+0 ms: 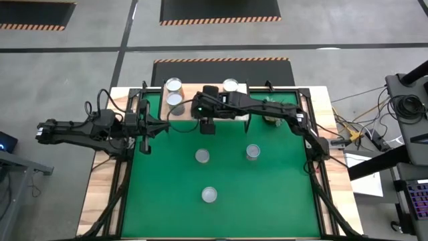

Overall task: Pick and place cans onto a shelf
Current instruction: Put the small white can on the shelf

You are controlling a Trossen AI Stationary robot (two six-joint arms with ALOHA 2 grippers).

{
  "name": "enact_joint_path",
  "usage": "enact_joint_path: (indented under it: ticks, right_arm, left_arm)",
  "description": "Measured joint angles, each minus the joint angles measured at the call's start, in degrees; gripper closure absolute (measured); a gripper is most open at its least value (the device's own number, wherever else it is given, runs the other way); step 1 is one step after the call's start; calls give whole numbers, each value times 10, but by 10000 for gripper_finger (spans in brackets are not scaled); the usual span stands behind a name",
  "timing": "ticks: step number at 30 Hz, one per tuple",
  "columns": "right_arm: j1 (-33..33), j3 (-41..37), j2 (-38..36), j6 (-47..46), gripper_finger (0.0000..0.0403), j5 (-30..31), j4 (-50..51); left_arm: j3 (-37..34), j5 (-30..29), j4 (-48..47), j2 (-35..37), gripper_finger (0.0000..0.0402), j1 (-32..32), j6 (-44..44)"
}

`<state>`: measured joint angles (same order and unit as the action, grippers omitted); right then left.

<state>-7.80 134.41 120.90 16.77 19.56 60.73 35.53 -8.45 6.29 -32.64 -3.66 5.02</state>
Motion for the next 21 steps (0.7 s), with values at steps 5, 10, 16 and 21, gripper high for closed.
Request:
enact_joint_path:
  ticks: [5, 10, 16, 21]
  right_arm:
    - [-12, 0, 2, 7, 73, 0, -1]
    - [-18, 2, 1, 9, 73, -1, -2]
    - [-17, 2, -4, 28, 80, 19, -2]
    - [-17, 3, -20, 36, 95, 45, -2]
  left_arm:
    - [0, 0, 0, 0, 402, 0, 0]
    - [0, 0, 0, 0, 402, 0, 1]
    - [0, 0, 0, 0, 402, 0, 1]
    - [0, 0, -3, 0, 402, 0, 5]
